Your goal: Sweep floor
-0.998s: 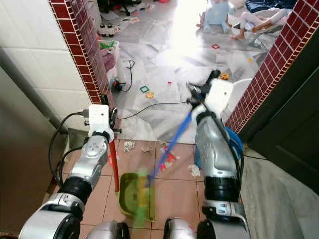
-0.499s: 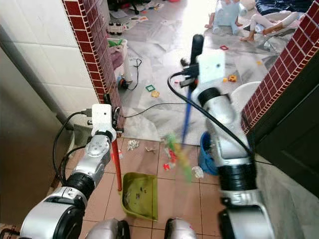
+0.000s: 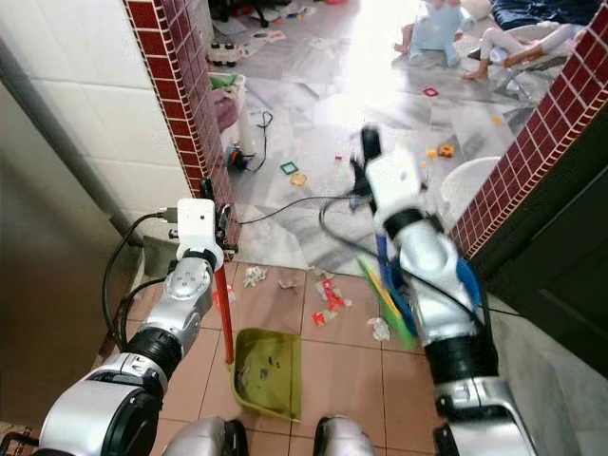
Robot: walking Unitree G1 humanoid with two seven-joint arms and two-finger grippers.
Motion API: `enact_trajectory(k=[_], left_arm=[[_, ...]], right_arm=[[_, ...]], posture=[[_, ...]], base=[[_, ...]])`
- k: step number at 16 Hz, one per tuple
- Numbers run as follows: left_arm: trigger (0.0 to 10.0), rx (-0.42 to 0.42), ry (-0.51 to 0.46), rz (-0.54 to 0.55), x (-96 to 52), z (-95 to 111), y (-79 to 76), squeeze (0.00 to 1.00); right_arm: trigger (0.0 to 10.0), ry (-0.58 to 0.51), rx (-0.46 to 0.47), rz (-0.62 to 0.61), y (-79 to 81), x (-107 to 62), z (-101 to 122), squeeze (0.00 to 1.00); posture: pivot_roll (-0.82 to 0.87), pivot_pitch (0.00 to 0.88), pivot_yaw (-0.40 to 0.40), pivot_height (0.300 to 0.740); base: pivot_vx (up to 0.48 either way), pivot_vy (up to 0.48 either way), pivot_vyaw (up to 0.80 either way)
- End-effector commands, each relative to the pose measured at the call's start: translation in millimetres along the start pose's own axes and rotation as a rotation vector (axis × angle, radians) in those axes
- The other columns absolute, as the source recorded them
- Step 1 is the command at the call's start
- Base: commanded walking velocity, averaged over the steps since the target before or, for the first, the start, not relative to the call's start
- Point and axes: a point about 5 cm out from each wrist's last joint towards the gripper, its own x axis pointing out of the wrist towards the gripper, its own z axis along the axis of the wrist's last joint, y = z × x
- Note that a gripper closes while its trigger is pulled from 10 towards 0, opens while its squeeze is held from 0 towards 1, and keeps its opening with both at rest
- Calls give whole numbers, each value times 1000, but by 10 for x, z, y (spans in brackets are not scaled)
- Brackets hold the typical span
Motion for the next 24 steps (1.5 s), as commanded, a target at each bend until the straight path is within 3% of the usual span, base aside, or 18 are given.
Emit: enact_trajectory(k=[1,5,10,12,15,18,24], left_arm=[[10000,-15,17,-12,-1,-18,-57,0],[10000,-15,18,-11,1,-20,-55,0],[10000,-21,26,-9,9,-19,-69,0],[10000,-24,28,-7,10,-20,-73,0],[10000,-32,36,-2,12,-27,-73,0],[10000,-33,42,0,12,-36,-74,0],[10000,-33,50,0,21,-40,-65,0]], right_arm=[[10000,1,-59,24,46,-56,-74,0],[10000,47,33,41,293,-92,-213,0],[10000,38,221,33,526,1,-109,0],[10000,31,285,25,537,41,-23,0],[10000,-10,418,65,492,185,305,0],[10000,1,466,162,495,208,438,0],[10000,-2,579,179,339,274,681,0]], posture=[[-170,70,-27,740],[-163,74,-23,740],[-165,75,-29,740],[-166,74,-32,740],[-172,74,-41,740],[-179,69,-38,740],[-188,76,-25,740]], base=[[0,0,0],[0,0,0],[0,0,0],[0,0,0],[0,0,0],[0,0,0],[0,0,0]])
